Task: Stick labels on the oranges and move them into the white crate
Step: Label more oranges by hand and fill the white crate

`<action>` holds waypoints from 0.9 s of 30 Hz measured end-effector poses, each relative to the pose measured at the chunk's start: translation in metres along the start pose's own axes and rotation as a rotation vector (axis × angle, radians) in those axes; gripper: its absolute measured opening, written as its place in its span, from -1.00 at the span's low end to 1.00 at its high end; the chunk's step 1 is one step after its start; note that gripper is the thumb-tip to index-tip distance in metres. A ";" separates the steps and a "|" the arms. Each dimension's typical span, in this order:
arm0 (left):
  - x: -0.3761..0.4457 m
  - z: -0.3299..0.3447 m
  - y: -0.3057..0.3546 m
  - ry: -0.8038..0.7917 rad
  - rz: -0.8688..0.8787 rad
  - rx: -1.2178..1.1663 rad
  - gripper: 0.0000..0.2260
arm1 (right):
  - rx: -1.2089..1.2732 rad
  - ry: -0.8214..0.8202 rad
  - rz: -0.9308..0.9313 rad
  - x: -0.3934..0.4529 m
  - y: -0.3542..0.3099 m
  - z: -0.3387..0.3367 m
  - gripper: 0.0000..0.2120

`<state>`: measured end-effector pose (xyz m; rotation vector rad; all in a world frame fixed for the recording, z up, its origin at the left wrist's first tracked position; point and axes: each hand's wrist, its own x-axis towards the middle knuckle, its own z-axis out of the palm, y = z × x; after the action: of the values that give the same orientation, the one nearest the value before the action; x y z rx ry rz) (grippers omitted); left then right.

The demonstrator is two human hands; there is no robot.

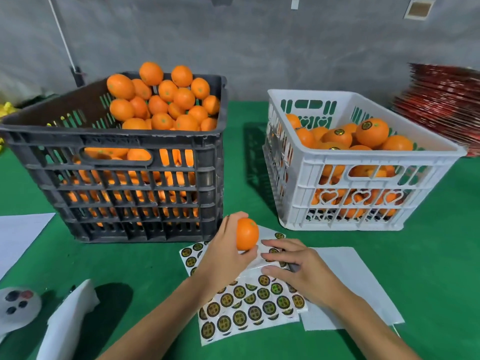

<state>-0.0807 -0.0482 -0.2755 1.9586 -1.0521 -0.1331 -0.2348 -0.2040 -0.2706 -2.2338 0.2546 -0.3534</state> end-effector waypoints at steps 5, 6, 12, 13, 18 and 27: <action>0.001 0.003 -0.001 -0.001 0.012 0.011 -0.40 | 0.115 -0.005 0.060 0.001 0.006 -0.002 -0.78; 0.000 0.003 -0.002 0.001 0.015 0.011 -0.40 | 0.157 -0.013 0.078 0.001 0.006 -0.002 -0.81; 0.000 0.002 -0.003 -0.002 0.020 0.008 -0.39 | 0.286 0.018 0.138 0.004 0.005 -0.002 -0.83; 0.000 0.001 -0.002 -0.003 0.020 0.007 -0.39 | 0.274 0.029 0.131 0.003 0.005 -0.001 -0.83; -0.002 -0.002 0.001 -0.012 0.011 -0.010 -0.40 | 0.099 0.012 0.076 -0.001 0.001 -0.001 -0.71; -0.004 -0.005 0.001 -0.023 -0.019 -0.051 -0.39 | -0.169 -0.040 -0.096 -0.001 0.002 -0.004 -0.64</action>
<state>-0.0816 -0.0424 -0.2724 1.9258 -1.0353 -0.1914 -0.2373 -0.2083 -0.2701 -2.4222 0.1616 -0.3494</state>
